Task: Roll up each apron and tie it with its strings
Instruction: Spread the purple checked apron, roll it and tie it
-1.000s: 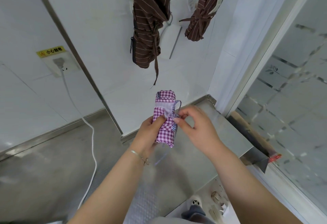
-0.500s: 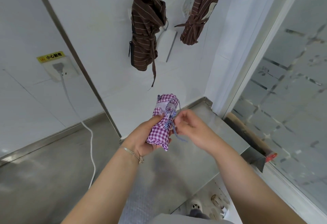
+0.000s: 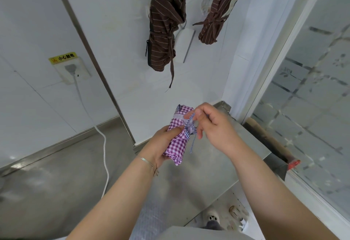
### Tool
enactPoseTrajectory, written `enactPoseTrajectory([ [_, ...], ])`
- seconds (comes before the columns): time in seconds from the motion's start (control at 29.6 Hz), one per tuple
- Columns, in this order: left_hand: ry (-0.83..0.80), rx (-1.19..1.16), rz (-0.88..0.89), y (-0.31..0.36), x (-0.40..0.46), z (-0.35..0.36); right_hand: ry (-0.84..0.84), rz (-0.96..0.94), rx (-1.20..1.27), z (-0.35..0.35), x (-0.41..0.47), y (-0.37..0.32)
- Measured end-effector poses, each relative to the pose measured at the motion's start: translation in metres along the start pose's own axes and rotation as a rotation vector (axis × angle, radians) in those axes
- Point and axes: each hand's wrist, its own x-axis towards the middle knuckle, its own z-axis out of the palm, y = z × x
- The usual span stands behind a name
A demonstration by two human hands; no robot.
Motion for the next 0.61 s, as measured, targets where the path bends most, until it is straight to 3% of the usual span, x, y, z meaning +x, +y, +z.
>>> enactPoseTrajectory([
  [0.1,-0.018,-0.082,0.022,-0.001,-0.005,0.002,0.161,0.164,0.087,0.006,-0.001,0.007],
  [0.3,-0.119,-0.124,0.103,-0.004,-0.010,0.001,0.247,0.395,0.482,0.019,-0.009,0.015],
  [0.61,-0.266,-0.399,0.046,0.000,-0.011,0.001,0.336,0.321,0.502,0.029,-0.021,0.008],
])
